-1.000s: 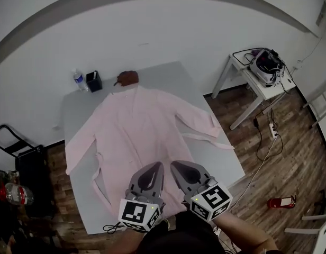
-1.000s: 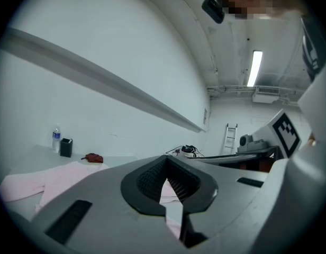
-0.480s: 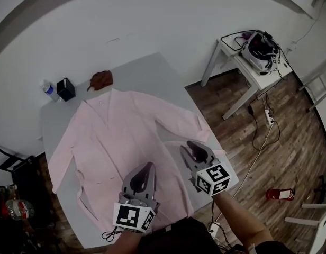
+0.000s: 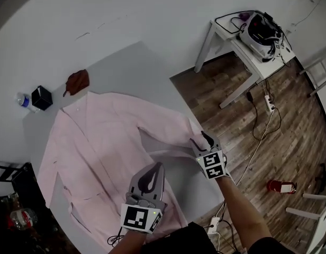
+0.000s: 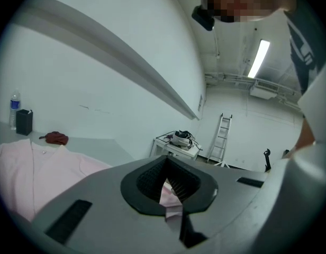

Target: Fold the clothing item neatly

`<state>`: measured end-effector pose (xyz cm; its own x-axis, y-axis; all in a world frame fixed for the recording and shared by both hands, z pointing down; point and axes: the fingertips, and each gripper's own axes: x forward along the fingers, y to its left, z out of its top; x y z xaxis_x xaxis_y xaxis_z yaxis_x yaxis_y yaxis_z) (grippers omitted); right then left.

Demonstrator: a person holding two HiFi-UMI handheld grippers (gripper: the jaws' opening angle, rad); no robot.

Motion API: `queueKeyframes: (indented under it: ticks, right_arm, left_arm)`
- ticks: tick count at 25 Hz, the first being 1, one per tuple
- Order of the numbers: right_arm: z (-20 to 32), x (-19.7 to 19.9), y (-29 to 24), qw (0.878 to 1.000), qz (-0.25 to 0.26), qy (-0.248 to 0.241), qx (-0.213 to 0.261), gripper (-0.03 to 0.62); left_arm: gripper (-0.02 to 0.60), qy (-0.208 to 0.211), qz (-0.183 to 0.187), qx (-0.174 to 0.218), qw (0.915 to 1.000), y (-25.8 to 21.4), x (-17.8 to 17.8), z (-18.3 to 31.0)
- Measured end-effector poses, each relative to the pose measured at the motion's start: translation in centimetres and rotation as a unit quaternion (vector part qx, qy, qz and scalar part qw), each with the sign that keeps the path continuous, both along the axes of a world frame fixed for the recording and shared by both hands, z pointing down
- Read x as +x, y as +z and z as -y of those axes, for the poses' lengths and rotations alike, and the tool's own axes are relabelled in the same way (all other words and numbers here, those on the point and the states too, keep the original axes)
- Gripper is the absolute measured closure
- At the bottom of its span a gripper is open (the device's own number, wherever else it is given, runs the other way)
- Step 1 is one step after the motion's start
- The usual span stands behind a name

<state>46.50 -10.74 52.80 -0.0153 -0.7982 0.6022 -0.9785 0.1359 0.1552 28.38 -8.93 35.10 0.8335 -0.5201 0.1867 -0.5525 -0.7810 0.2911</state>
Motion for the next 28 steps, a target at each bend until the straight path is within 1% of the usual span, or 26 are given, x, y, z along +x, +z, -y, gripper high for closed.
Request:
queueKeyframes:
  ticks: [2, 4, 8, 9, 10, 11, 12, 15, 18, 21, 25, 28]
  right_arm:
    - [0.0, 1.4, 2.5, 0.998, -0.036, -0.022, -0.037, 0.387]
    - [0.2, 2.4, 4.3, 0.996, -0.056, -0.036, -0.062, 0.381]
    - [1.1, 4.1, 5.4, 0.997, -0.042, -0.022, -0.068, 0.384]
    - [1.4, 4.3, 5.2, 0.997, -0.04, -0.02, -0.068, 0.414]
    - [1.6, 4.4, 4.8, 0.997, -0.035, -0.019, -0.066, 0.513]
    - [1.8, 4.4, 4.3, 0.998, -0.024, -0.016, -0.064, 0.542]
    - [1.9, 4.4, 3.7, 0.998, -0.007, -0.011, -0.062, 0.555]
    - [2.3, 3.6, 0.5, 0.997, 0.069, 0.008, -0.044, 0.559]
    - [3.1, 0.9, -3.8, 0.99, 0.141, 0.012, -0.014, 0.559]
    - [4.8, -3.3, -8.2, 0.98, 0.196, -0.002, 0.021, 0.559]
    - [7.7, -10.4, -13.3, 0.965, 0.252, -0.045, 0.062, 0.559]
    - [9.8, -16.8, -16.2, 0.955, 0.269, -0.091, 0.081, 0.559]
  left_arm:
    - [0.577, 0.003, 0.011, -0.01, 0.9999, 0.9, 0.3, 0.1]
    - [0.577, 0.006, 0.02, -0.016, 0.9996, 1.6, 0.6, 0.2]
    - [0.577, 0.018, 0.029, -0.021, 0.9992, 2.1, 1.2, 0.0]
    - [0.577, 0.021, 0.029, -0.022, 0.9991, 2.1, 1.3, 0.0]
    - [0.577, 0.023, 0.031, -0.023, 0.999, 2.2, 1.3, -0.1]
    - [0.577, 0.025, 0.03, -0.023, 0.999, 2.1, 1.2, -0.1]
    - [0.577, 0.026, 0.028, -0.021, 0.999, 2.0, 1.1, -0.2]
    - [0.577, 0.025, 0.018, -0.017, 0.9994, 1.3, 0.6, -0.4]
    - [0.577, 0.02, 0.005, -0.009, 0.9997, 0.2, -0.4, -0.7]
    - [0.577, 0.009, -0.008, -0.003, 0.9999, -1.0, -2.4, -0.8]
    - [0.577, -0.023, -0.016, 0.002, 0.9996, -2.2, -6.6, -0.4]
    - [0.577, -0.051, -0.023, 0.003, 0.9984, -2.9, -10.4, -0.2]
